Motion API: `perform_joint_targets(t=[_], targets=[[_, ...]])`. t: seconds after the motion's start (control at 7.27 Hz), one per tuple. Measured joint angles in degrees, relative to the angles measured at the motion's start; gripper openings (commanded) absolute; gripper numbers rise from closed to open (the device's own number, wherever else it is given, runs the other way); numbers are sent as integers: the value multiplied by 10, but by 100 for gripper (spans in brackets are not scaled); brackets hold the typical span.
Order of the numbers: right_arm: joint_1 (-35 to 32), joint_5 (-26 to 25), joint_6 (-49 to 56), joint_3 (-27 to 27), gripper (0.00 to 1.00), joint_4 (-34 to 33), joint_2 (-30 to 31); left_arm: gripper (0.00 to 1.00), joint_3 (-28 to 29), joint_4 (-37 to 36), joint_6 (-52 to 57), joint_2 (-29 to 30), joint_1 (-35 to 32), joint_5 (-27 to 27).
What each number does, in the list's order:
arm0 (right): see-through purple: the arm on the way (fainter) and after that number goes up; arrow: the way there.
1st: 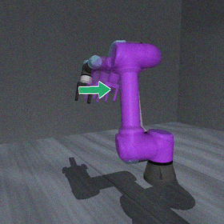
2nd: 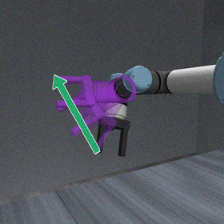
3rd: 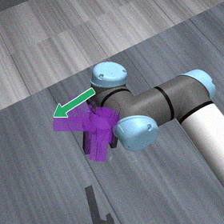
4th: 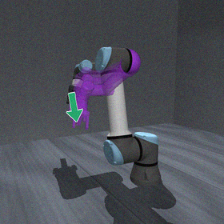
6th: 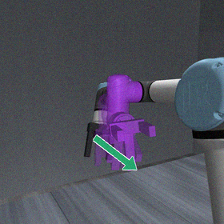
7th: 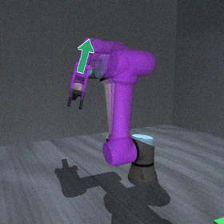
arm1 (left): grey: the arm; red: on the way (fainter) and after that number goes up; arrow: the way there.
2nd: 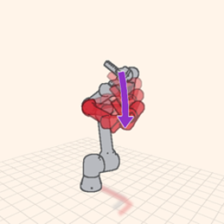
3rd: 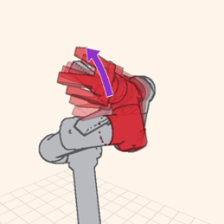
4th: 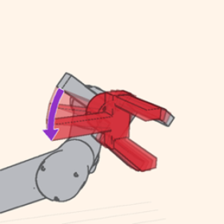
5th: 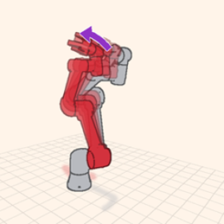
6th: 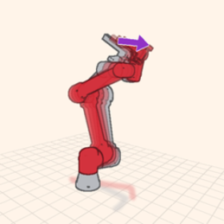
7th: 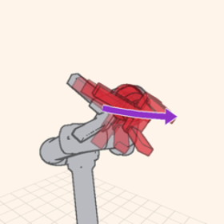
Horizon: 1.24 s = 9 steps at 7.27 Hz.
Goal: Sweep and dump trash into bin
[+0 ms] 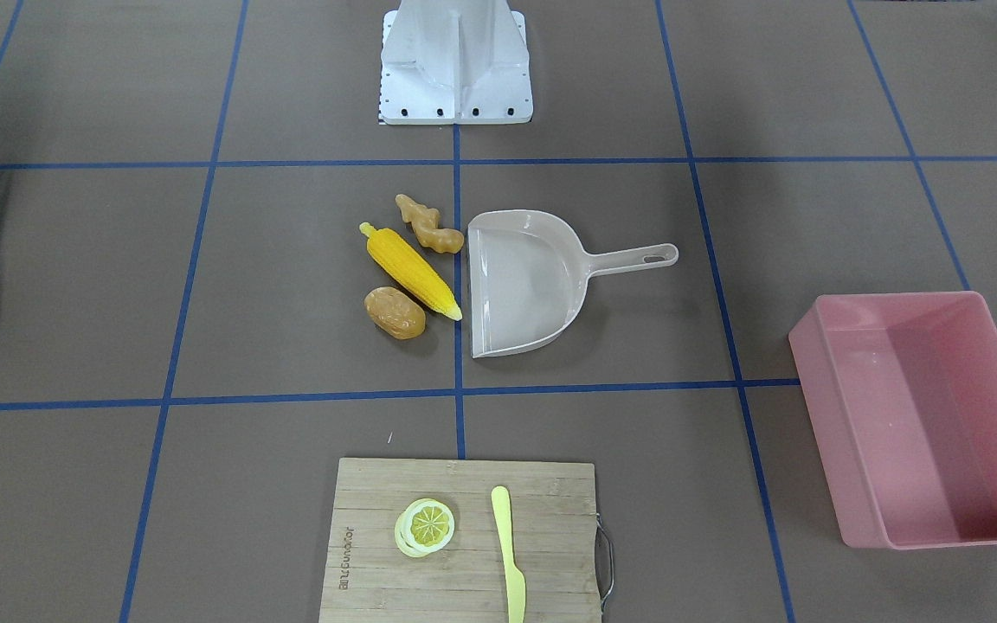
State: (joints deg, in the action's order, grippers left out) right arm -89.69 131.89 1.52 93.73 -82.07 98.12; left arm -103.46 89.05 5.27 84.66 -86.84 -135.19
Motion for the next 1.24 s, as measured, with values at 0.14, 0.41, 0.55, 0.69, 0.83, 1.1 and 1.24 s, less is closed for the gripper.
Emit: perform_joint_targets(t=[0.14,0.41,0.55,0.69,0.83,1.1,1.24], targets=[[1,0,1,0,100,0,3,98,-6,17,0,30,26,0],[3,-2,1,-2,100,0,6,98,-11,118,-1,81,98,2],[4,-2,1,-3,100,0,7,98,-9,175,1,99,136,4],[4,-1,1,-3,100,0,8,98,-6,218,2,120,174,6],[4,0,1,-3,100,0,8,98,-3,241,3,146,212,10],[5,2,2,-6,100,2,10,98,1,241,3,204,281,18],[5,3,1,-5,100,6,16,98,3,237,4,222,305,20]])
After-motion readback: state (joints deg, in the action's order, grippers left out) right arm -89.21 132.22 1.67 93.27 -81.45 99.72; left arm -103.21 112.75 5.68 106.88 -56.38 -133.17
